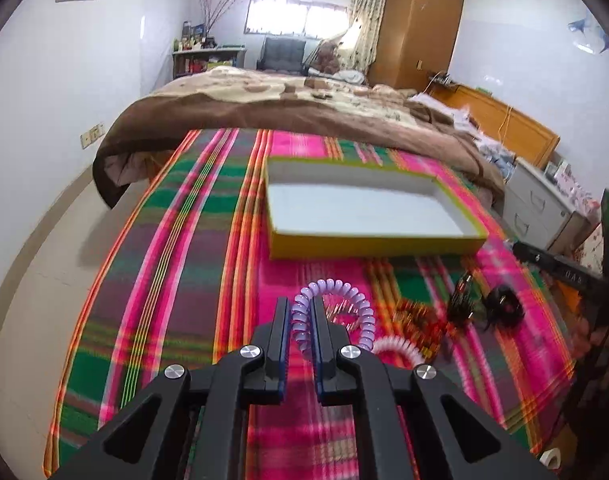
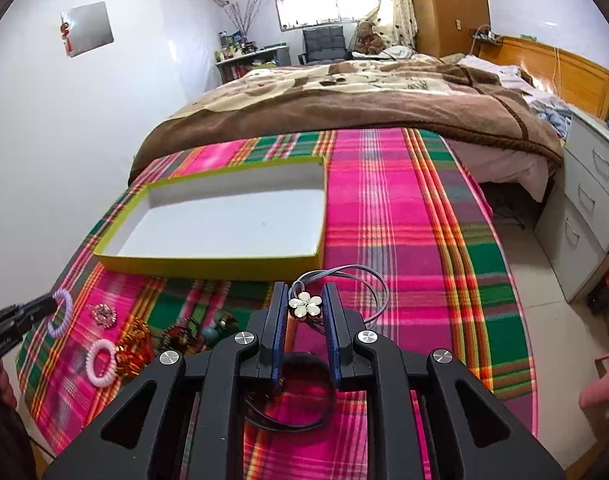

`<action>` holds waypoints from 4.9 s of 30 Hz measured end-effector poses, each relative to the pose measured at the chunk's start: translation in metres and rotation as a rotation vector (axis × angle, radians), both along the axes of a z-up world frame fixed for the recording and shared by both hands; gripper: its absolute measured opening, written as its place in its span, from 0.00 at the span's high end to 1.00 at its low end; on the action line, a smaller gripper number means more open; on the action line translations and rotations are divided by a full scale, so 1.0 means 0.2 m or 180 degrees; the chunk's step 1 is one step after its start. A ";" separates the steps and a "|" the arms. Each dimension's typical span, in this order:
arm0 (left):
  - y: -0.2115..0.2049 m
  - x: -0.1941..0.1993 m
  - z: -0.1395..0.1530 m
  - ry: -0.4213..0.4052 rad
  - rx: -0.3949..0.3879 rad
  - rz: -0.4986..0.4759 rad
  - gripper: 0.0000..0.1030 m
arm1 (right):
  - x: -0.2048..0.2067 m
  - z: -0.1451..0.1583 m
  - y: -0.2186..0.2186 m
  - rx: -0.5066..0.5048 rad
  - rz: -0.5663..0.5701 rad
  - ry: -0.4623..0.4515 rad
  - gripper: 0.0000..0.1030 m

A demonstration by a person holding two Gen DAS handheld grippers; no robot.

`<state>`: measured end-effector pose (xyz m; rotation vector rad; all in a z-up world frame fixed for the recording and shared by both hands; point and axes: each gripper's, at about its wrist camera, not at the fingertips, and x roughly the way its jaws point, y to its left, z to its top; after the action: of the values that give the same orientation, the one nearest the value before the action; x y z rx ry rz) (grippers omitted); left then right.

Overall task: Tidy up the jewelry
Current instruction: 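Carry both held items into the yellow box and open both tools, then lift both open tools out of the yellow box, then grasp the black watch band with right tool while left tool grasps white coil hair tie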

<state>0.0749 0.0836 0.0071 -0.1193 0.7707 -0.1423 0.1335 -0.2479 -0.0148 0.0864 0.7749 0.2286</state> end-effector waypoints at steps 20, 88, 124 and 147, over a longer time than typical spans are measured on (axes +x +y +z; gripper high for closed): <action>-0.07 0.62 0.12 0.0001 -0.0069 -0.0062 0.91 | 0.41 0.14 0.24 -0.0073 0.0187 -0.0052 0.83; -0.12 0.41 0.01 0.0092 -0.0221 -0.0106 0.62 | 0.30 0.04 0.33 -0.0037 0.0318 0.0024 0.64; -0.12 -0.16 -0.19 0.0317 -0.0246 -0.0085 0.58 | -0.15 -0.17 -0.08 -0.0197 0.0094 0.0205 0.60; -0.12 -0.12 -0.24 0.0412 -0.0170 -0.0042 0.58 | -0.08 -0.23 -0.05 -0.0243 0.0239 0.0408 0.95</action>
<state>0.0512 0.0596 -0.0402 -0.1754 0.8971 -0.1690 0.1175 -0.2580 -0.0609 -0.0004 0.9145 0.2663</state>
